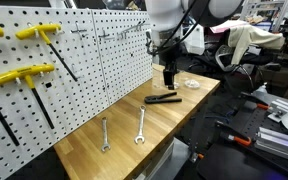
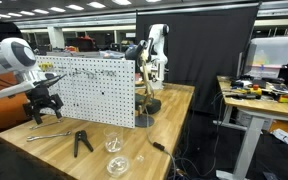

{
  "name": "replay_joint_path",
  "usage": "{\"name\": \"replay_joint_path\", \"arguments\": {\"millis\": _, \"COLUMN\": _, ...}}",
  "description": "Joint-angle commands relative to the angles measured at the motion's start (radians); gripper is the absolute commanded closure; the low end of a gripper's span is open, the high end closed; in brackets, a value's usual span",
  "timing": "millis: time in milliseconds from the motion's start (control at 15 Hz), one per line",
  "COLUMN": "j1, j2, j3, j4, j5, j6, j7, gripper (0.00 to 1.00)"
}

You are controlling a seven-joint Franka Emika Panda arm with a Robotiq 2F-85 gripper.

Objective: Hang the black tool on the white board

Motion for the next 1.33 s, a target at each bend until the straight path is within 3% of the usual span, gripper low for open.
{"name": "replay_joint_path", "arguments": {"millis": 0, "j1": 0.047, "j2": -0.009, "j3": -0.044, "j4": -0.007, "j5": -0.032, "j6": 0.054, "j7": 0.01, "gripper": 0.0}}
{"name": "replay_joint_path", "arguments": {"millis": 333, "j1": 0.051, "j2": 0.103, "j3": -0.113, "j4": 0.056, "j5": -0.055, "j6": 0.098, "j7": 0.034, "gripper": 0.0}}
{"name": "replay_joint_path", "arguments": {"millis": 933, "j1": 0.101, "j2": 0.383, "j3": -0.24, "j4": 0.298, "j5": -0.052, "j6": 0.047, "j7": -0.137, "gripper": 0.0}}
{"name": "replay_joint_path", "arguments": {"millis": 1267, "j1": 0.114, "j2": 0.432, "j3": -0.257, "j4": 0.322, "j5": -0.013, "j6": 0.059, "j7": -0.164, "gripper": 0.0}}
